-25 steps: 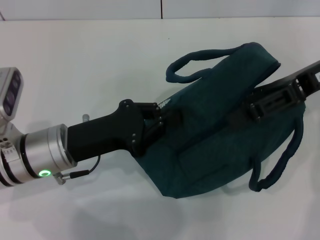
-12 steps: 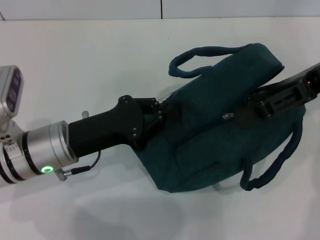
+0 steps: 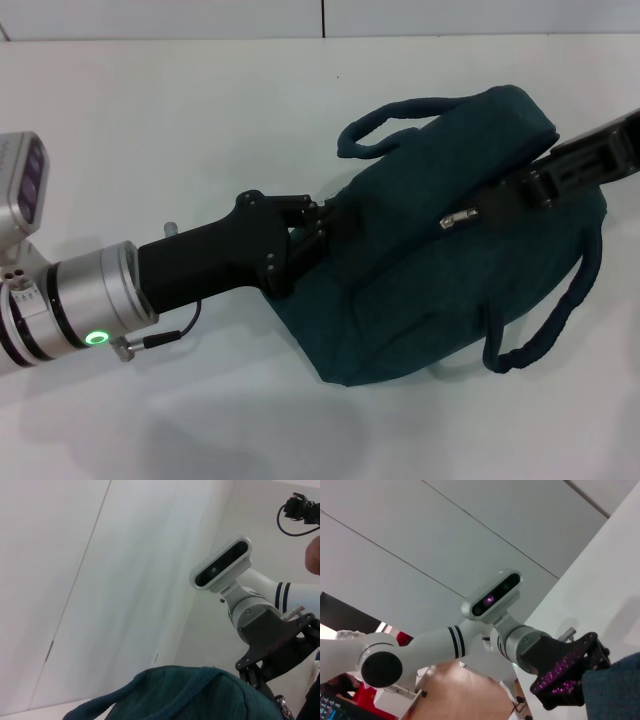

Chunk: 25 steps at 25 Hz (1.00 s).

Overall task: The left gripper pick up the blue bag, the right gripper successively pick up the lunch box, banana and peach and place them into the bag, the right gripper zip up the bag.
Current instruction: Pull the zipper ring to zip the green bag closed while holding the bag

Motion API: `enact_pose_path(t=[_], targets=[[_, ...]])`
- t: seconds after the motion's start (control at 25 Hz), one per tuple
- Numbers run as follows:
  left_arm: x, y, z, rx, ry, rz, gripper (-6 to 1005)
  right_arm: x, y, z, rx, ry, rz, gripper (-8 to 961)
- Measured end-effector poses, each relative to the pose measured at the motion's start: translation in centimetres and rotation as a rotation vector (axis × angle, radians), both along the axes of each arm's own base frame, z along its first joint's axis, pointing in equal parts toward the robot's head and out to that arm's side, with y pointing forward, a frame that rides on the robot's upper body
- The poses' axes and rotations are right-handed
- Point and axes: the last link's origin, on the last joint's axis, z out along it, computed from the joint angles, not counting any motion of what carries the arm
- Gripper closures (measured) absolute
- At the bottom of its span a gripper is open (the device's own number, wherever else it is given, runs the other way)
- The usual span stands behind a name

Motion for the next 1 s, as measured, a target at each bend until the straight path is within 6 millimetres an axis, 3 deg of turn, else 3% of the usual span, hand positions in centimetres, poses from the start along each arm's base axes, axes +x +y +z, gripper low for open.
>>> enact_pose_path(t=[1.0], targets=[[0.24,0.27,-0.21,0.009,0.005,-0.006,944,-0.68,0.22,-0.21,0.000,0.129,-0.054,211]])
